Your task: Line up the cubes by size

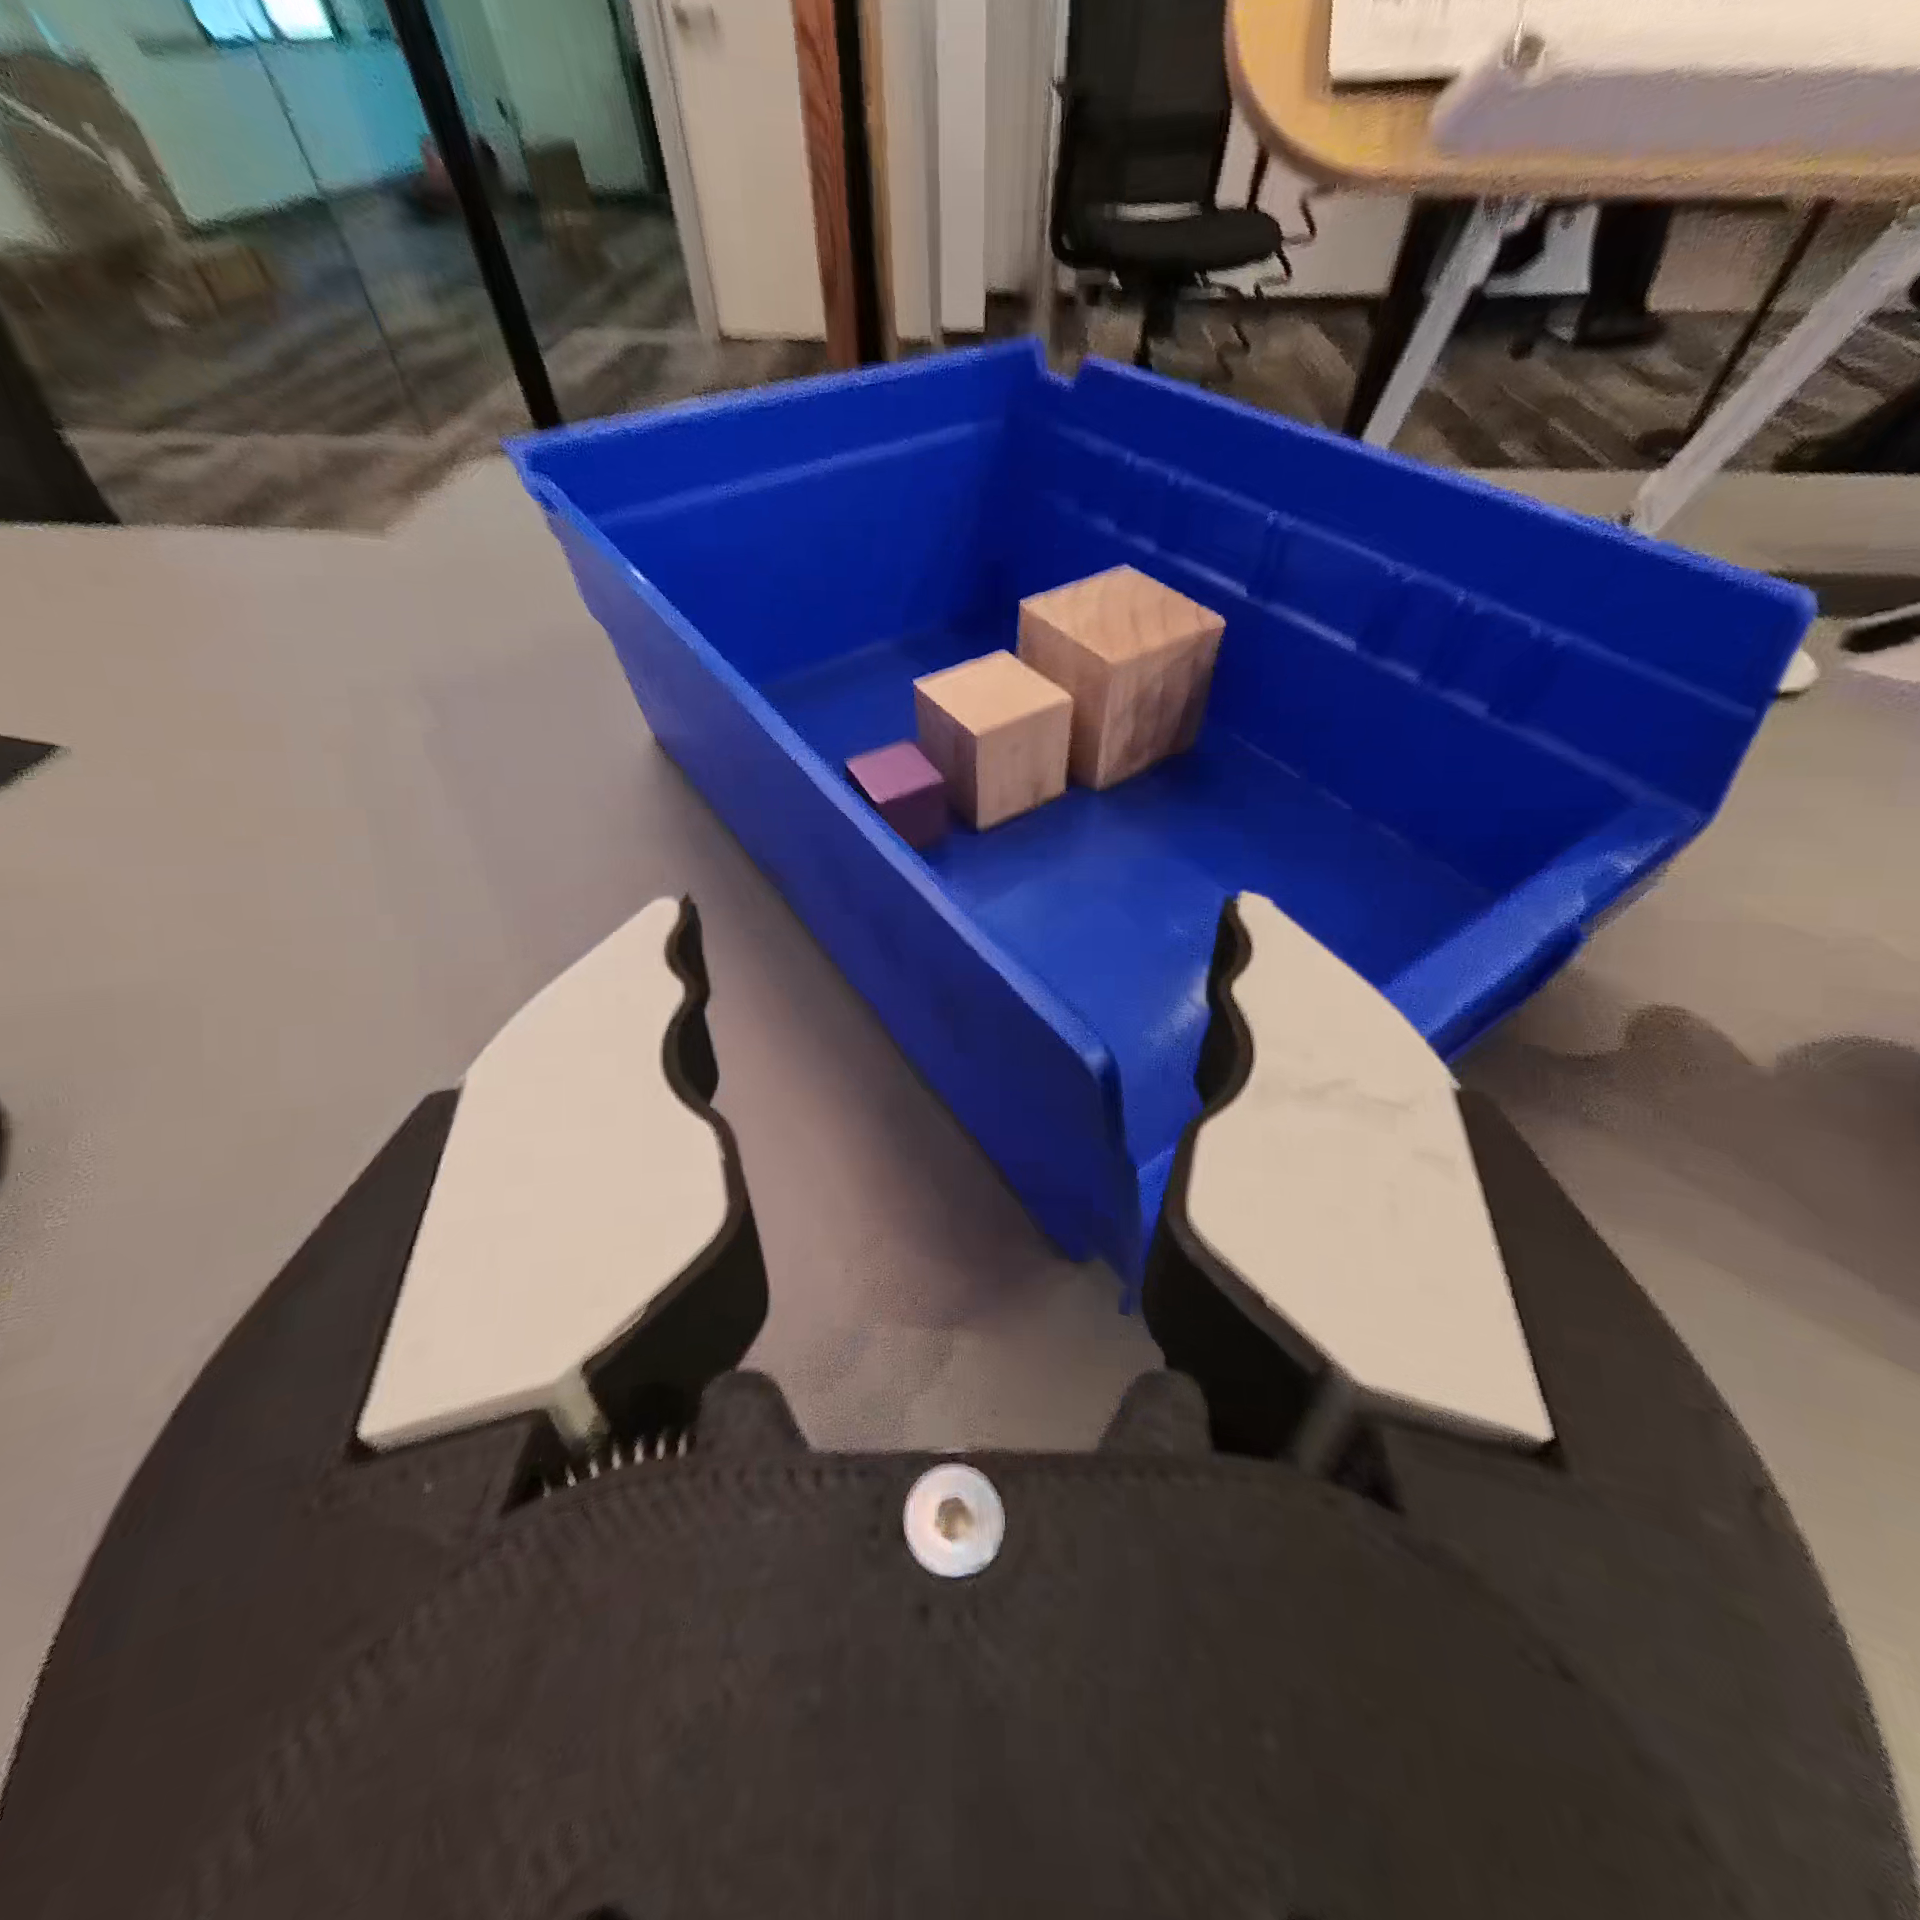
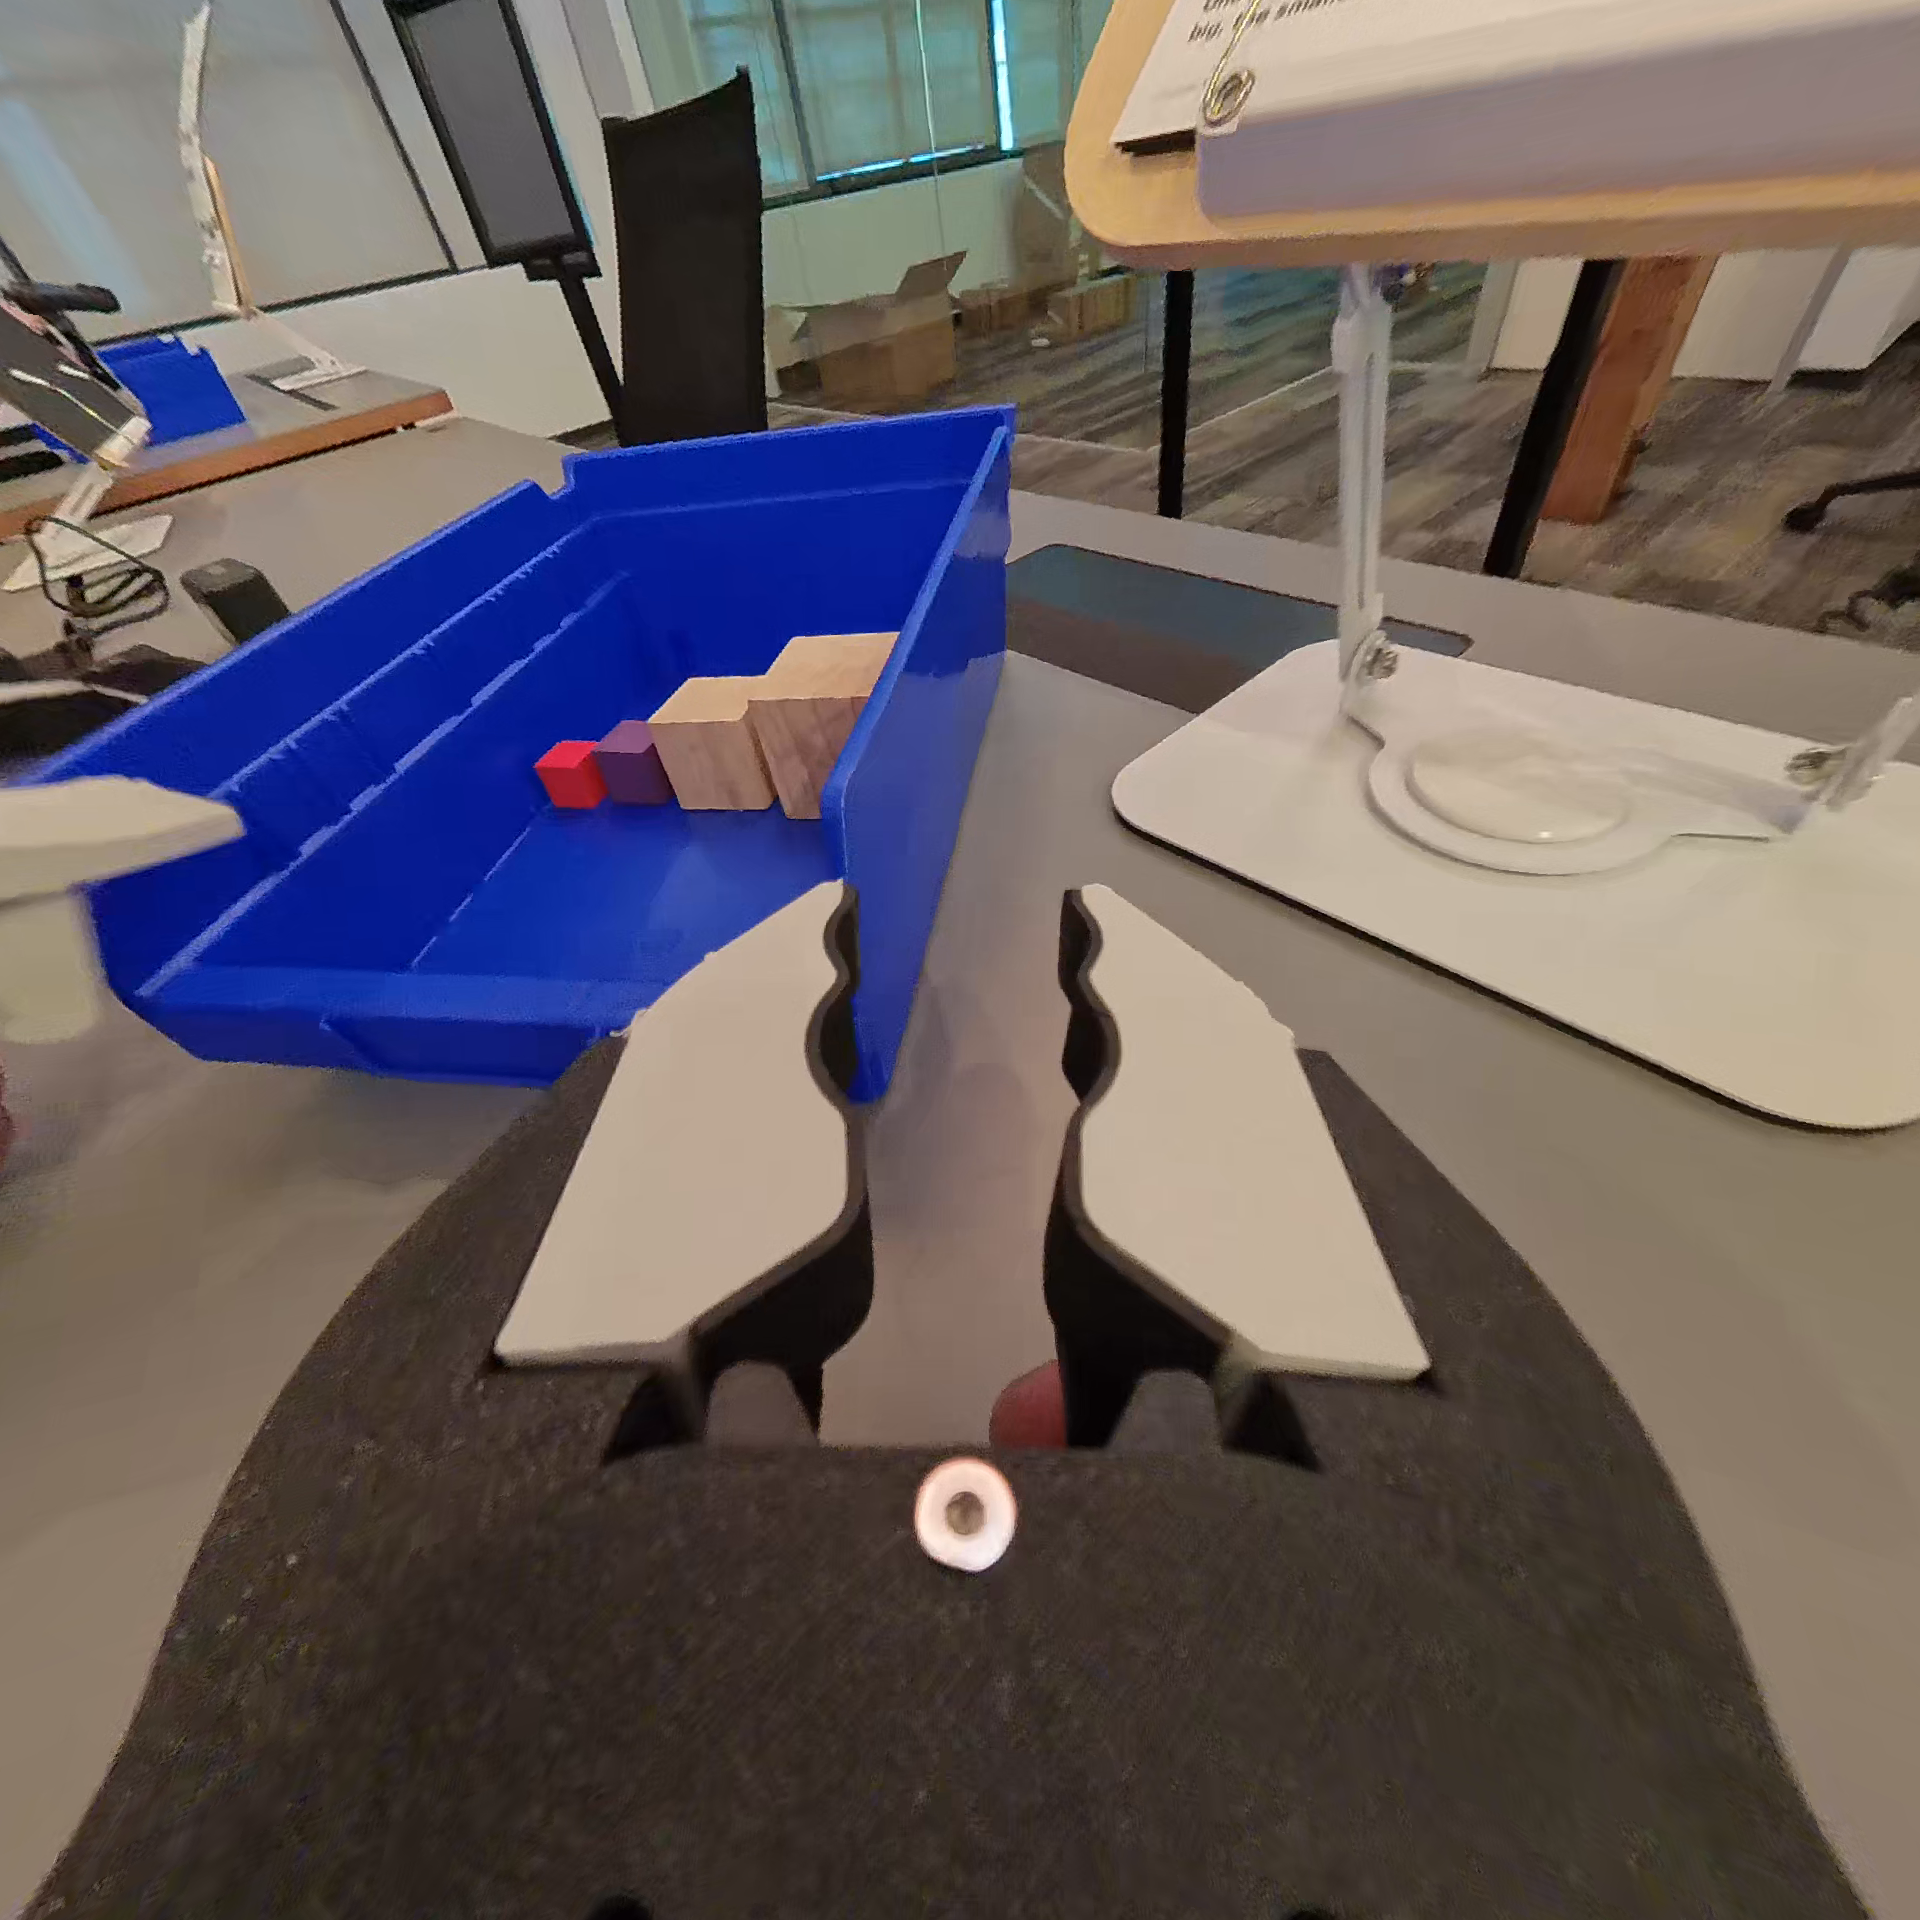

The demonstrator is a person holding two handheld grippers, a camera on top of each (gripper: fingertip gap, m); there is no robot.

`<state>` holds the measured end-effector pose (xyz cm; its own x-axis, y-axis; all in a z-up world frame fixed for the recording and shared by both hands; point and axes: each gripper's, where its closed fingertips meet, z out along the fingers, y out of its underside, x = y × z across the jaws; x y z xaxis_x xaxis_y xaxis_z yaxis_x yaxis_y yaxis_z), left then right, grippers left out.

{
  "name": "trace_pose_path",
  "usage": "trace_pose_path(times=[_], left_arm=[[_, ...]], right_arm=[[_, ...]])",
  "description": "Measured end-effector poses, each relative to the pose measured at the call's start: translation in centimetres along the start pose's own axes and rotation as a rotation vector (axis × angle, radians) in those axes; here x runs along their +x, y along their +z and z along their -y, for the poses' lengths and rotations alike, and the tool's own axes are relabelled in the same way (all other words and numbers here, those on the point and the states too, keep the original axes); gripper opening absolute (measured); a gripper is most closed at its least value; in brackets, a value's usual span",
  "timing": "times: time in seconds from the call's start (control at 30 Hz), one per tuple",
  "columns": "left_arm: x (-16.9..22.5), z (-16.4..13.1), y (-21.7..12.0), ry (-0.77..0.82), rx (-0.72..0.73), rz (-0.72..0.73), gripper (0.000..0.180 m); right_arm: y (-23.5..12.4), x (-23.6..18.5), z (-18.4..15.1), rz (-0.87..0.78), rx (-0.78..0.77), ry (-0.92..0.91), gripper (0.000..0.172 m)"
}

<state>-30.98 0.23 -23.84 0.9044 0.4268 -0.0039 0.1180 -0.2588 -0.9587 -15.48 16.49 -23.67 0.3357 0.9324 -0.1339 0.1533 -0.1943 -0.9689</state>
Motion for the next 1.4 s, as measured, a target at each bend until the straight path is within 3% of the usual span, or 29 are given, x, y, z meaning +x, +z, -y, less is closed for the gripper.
trace_pose_path(times=[0.2, 0.37, 0.53, 0.63, 0.97, 1.4], left_arm=[[0.5, -1.4, 1.5, -0.064, -0.071, -0.073, 0.051], [-0.8, -1.5, 2.0, -0.079, -0.088, -0.064, 0.045], [-2.6, -1.5, 2.3, -0.088, -0.105, -0.040, 0.024], [-3.9, -1.3, 2.8, -0.098, -0.116, -0.025, 0.019], [-8.3, -0.5, 6.0, -0.083, -0.178, -0.048, 0.007], [-13.2, 0.6, 10.2, -0.056, -0.230, -0.135, 0.002]], right_arm=[[1.7, -0.9, -0.9, 0.034, -0.082, -0.026, 0.019], [2.3, -1.8, -0.6, 0.063, -0.065, -0.041, 0.019], [2.8, -2.9, -0.4, 0.082, -0.048, -0.076, 0.012], [3.0, -3.6, -0.4, 0.121, -0.051, -0.070, 0.020], [5.4, -7.0, -0.3, 0.156, -0.048, -0.113, 0.011], [9.4, -10.6, 0.0, 0.221, -0.057, -0.127, 0.011]])
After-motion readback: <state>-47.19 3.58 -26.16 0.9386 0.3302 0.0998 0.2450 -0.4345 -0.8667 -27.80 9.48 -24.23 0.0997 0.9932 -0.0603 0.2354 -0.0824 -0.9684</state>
